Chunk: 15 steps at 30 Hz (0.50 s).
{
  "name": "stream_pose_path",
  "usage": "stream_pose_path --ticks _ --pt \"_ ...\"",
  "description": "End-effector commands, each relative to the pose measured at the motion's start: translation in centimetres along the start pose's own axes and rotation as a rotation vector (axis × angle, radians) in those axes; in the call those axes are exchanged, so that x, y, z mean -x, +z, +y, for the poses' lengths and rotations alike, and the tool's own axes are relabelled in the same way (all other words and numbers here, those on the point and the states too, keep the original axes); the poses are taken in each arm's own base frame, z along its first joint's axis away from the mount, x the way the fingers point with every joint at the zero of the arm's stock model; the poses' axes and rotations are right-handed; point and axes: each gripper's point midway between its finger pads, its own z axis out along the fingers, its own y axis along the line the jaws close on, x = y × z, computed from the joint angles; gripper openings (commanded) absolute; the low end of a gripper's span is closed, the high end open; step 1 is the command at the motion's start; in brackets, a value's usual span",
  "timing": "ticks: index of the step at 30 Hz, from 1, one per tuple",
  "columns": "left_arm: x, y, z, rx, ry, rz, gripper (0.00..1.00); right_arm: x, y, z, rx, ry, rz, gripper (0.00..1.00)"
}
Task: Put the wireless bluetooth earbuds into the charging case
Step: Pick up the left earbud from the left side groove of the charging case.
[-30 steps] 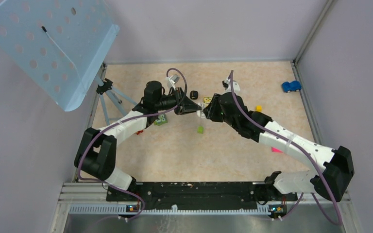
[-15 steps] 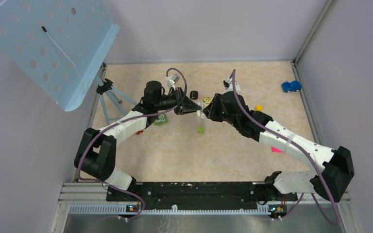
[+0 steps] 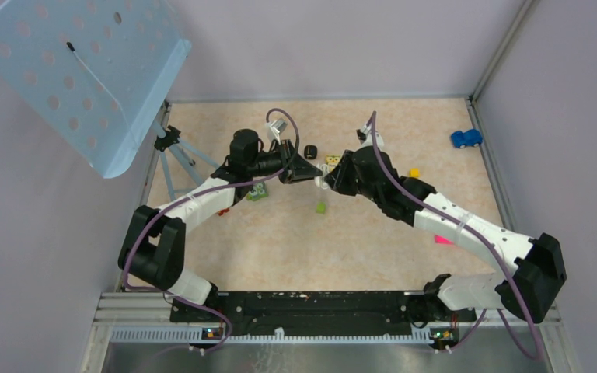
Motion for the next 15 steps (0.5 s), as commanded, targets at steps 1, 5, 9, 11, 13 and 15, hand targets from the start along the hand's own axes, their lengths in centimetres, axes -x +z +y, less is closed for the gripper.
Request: stream_pose_path --ticks 1,5,9,11,13,15 --pt "0.8 -0.6 -3.6 -0.085 0.114 -0.025 0.0 0.4 0.3 -0.1 0.006 0.021 -0.014 0.14" --pt "0.8 -0.7 -3.7 -0.088 0.119 -0.027 0.0 0.6 0.1 -0.1 0.011 0.03 -0.023 0.03" --pt "0.8 -0.7 -3.6 -0.085 0.117 -0.027 0.0 1.1 -0.3 0.1 0.022 0.037 -0.041 0.0" --pt "0.7 -0.7 -3.5 -0.081 0.114 -0.028 0.0 1.3 -0.5 0.2 0.027 0.039 -0.051 0.0" --pt "0.8 -0.7 -3.4 -0.078 0.111 -0.029 0.0 1.5 -0.7 0.1 0.026 0.038 -0.061 0.0" --pt "0.8 -0.7 -3.4 -0.078 0.11 -0.03 0.0 1.9 -0.9 0.1 0.027 0.03 -0.076 0.0"
